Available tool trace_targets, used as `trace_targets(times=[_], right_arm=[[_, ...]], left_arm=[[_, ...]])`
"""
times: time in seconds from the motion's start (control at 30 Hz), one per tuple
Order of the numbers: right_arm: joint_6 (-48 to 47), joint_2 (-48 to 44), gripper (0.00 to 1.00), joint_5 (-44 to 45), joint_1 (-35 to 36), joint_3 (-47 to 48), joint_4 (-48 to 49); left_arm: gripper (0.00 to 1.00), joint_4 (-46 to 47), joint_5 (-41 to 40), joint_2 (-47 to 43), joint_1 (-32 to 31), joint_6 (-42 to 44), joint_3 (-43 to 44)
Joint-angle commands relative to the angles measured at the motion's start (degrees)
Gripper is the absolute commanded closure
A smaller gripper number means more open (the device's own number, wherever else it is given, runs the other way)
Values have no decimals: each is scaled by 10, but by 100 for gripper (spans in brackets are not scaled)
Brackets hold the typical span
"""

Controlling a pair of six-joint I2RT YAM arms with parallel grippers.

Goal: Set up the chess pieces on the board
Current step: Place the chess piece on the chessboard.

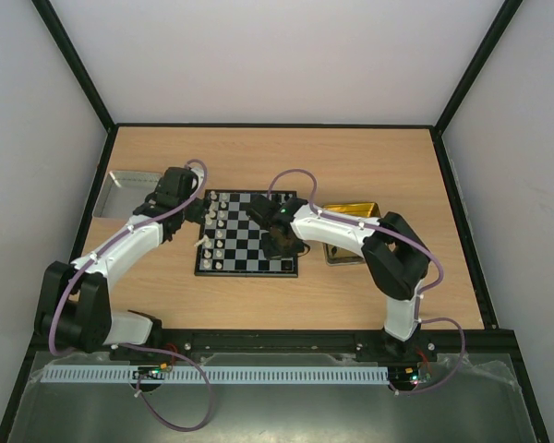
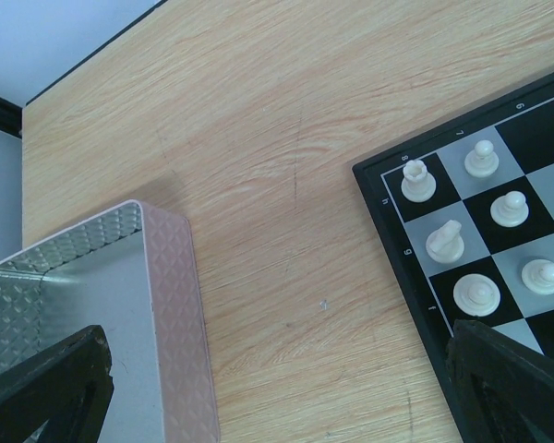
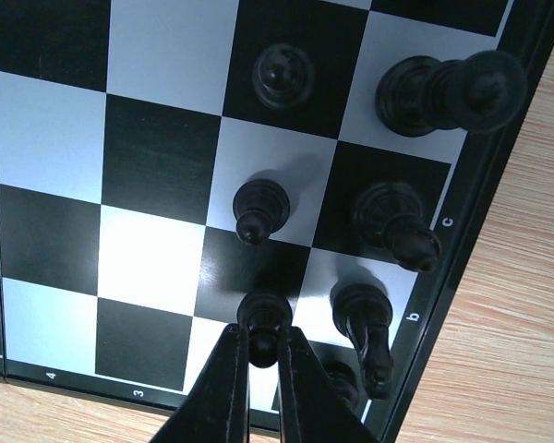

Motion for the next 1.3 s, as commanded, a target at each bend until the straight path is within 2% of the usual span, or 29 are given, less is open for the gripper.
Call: trace_targets(times=[0.0,0.4,1.27], right_arm=[[-3,8,96,-1,4,18,-1],[-4,14,96,-7,5,19,3],[-6,14,87,-13,5,25,-1]], left_arm=[[1,7,7,-15,2,-3,-8],[1,7,7,-15,3,-2,-8],[1,6,10,-7,2,-1,-7]])
